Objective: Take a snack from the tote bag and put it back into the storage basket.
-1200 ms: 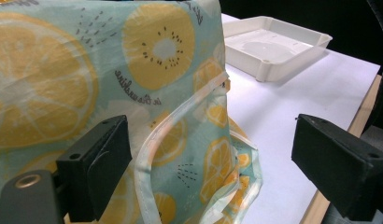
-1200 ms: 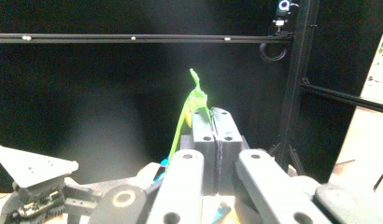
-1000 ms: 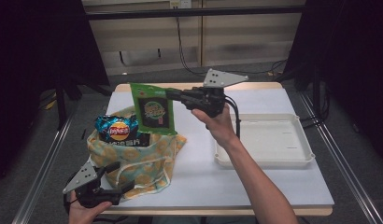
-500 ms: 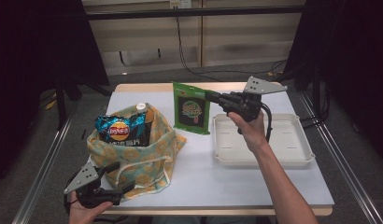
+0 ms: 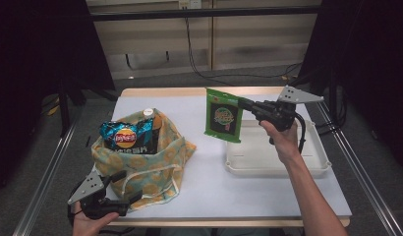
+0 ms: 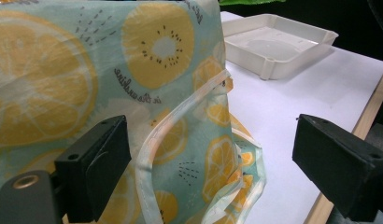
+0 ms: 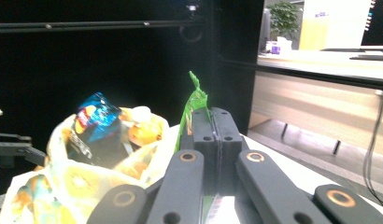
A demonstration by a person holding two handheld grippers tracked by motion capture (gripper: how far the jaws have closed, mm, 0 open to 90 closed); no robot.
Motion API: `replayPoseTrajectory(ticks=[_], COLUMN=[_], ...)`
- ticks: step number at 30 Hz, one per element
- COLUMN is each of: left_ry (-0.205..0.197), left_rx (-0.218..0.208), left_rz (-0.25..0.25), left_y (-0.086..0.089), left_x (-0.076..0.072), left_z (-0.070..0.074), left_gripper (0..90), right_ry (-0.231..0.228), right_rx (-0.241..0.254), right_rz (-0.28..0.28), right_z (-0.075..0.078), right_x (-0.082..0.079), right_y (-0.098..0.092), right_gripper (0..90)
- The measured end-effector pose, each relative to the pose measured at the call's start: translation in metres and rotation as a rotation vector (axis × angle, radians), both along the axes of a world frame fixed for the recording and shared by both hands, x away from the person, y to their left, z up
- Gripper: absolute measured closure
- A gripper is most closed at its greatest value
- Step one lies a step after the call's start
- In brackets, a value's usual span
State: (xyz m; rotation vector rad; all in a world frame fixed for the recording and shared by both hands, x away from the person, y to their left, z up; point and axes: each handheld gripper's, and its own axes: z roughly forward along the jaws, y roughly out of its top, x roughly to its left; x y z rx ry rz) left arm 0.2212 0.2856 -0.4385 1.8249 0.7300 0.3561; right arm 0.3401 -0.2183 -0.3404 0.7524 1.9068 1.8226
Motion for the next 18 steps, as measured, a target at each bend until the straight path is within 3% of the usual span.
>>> replayPoseTrajectory(ticks=[8,18], left_ry=[-0.001,0.002], left_rx=[-0.009,0.004], left_rz=[0.007,0.017], left_y=[0.002,0.001], left_x=[0.000,0.000], left_z=[0.000,0.000], left_gripper=[10.8,10.8], right_ry=[0.034,0.052], right_rx=[-0.028,-0.016], right_rz=[-0.052,-0.105], right_z=[-0.012,-0.022], right_x=[0.004,0.008], right_y=[-0.023,-0.049], right_gripper=[90.0,90.0])
